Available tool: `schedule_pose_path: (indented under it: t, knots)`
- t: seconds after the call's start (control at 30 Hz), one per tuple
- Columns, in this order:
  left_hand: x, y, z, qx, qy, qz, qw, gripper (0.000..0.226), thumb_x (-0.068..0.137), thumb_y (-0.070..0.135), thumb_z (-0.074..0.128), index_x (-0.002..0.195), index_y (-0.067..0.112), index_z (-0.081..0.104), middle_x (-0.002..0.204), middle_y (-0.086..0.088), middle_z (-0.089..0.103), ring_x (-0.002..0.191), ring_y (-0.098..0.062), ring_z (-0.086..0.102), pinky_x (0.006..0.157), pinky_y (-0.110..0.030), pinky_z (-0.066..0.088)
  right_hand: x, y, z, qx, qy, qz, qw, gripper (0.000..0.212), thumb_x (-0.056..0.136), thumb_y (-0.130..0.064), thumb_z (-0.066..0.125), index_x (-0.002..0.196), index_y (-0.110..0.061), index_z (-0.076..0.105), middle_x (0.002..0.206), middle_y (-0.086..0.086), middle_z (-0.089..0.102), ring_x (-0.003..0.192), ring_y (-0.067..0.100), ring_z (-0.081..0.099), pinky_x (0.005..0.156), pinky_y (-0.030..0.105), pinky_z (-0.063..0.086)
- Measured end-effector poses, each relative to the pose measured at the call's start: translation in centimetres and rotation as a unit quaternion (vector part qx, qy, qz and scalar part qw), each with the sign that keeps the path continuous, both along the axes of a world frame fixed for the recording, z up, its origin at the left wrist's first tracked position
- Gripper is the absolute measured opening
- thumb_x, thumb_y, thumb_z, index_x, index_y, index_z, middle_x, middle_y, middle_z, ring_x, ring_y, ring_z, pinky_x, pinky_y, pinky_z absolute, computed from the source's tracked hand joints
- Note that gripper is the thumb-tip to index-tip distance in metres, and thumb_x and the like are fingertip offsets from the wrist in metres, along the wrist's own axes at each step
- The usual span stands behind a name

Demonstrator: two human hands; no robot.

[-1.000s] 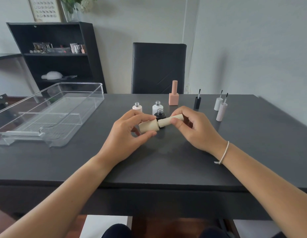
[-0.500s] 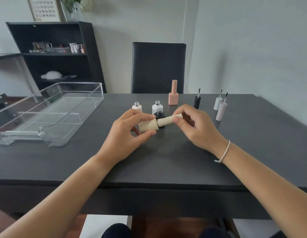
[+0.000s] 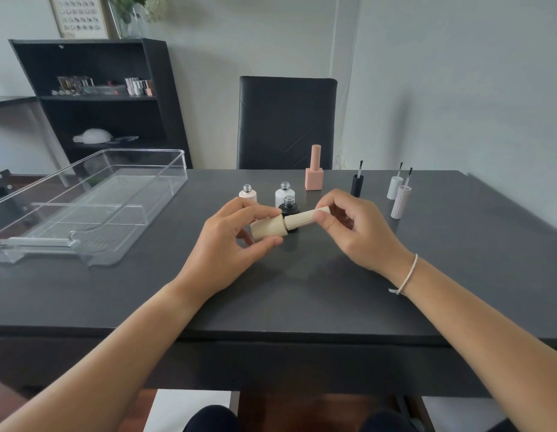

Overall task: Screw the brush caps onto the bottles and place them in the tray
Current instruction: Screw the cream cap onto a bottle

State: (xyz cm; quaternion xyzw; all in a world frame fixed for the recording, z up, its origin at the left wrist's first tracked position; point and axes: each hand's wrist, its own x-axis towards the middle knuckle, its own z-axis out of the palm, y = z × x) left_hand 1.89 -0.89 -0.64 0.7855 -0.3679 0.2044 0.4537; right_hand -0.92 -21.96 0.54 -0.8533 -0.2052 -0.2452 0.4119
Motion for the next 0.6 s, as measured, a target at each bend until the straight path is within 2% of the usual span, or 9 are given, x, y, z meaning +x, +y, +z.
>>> schedule_pose_path:
  t: [0.1,0.17,0.23,0.3,0.4,0.47,0.6]
  knots:
    - [-0.06,0.02,0.03,0.000,0.000,0.000,1.000,0.031,0.074,0.029,0.069,0.105,0.031,0.063,0.099,0.007,0.058,0.085,-0.010,0.057,0.068,-0.010,0.045,-0.06,0.11,0.09,0.000,0.010,0.001,1.000,0.037,0.087,-0.041,0.045,0.081,-0.007,0.057,0.059,0.006,0.050,0.052,0.011,0.040,0.052,0.018,0.033]
    - [-0.05,0.08,0.01,0.000,0.001,0.002,1.000,0.032,0.075,0.025,0.071,0.105,0.031,0.063,0.099,0.006,0.058,0.085,-0.010,0.057,0.068,-0.010,0.046,-0.17,0.10,0.14,0.011,0.011,0.010,1.000,0.027,0.088,-0.036,0.050,0.084,-0.011,0.057,0.062,0.002,0.047,0.053,0.013,0.038,0.052,0.017,0.033]
    - [-0.03,0.07,-0.01,0.001,0.002,0.003,1.000,0.032,0.075,0.025,0.071,0.105,0.031,0.063,0.099,0.006,0.058,0.086,-0.010,0.057,0.068,-0.011,0.046,-0.20,-0.03,0.07,0.012,0.012,0.018,1.000,0.007,0.088,-0.020,0.058,0.091,-0.013,0.056,0.066,-0.005,0.043,0.053,0.012,0.035,0.052,0.014,0.032]
    - [0.00,0.03,-0.05,-0.001,0.003,0.002,1.000,0.032,0.075,0.026,0.071,0.105,0.031,0.063,0.099,0.006,0.058,0.085,-0.010,0.057,0.068,-0.011,0.046,-0.22,-0.08,0.02,0.002,0.009,0.019,1.000,0.007,0.086,-0.010,0.059,0.092,-0.012,0.055,0.067,-0.007,0.043,0.053,0.011,0.034,0.053,0.013,0.032]
    - [0.09,0.07,-0.13,-0.003,0.002,0.003,1.000,0.032,0.075,0.023,0.073,0.104,0.033,0.063,0.098,0.008,0.058,0.083,-0.011,0.057,0.068,-0.011,0.045,-0.24,-0.03,0.08,0.001,0.002,0.015,1.000,0.003,0.087,-0.012,0.057,0.087,-0.009,0.056,0.062,-0.009,0.044,0.052,0.008,0.036,0.053,0.011,0.032]
    - [0.11,0.08,-0.15,-0.004,-0.001,0.001,1.000,0.033,0.075,0.023,0.073,0.104,0.034,0.063,0.098,0.009,0.058,0.084,-0.010,0.057,0.068,-0.010,0.044,-0.16,0.01,0.09,0.005,0.003,0.008,1.000,0.011,0.089,-0.018,0.055,0.082,-0.009,0.056,0.059,-0.007,0.043,0.052,0.007,0.036,0.052,0.012,0.030]
    - [0.05,0.08,-0.11,0.000,-0.002,0.000,1.000,0.031,0.074,0.033,0.068,0.105,0.033,0.063,0.098,0.009,0.058,0.083,-0.011,0.057,0.068,-0.011,0.045,-0.19,0.24,0.22,0.004,0.016,0.001,1.000,0.040,0.086,-0.042,0.044,0.079,-0.005,0.057,0.059,0.012,0.051,0.051,0.008,0.038,0.052,0.020,0.032]
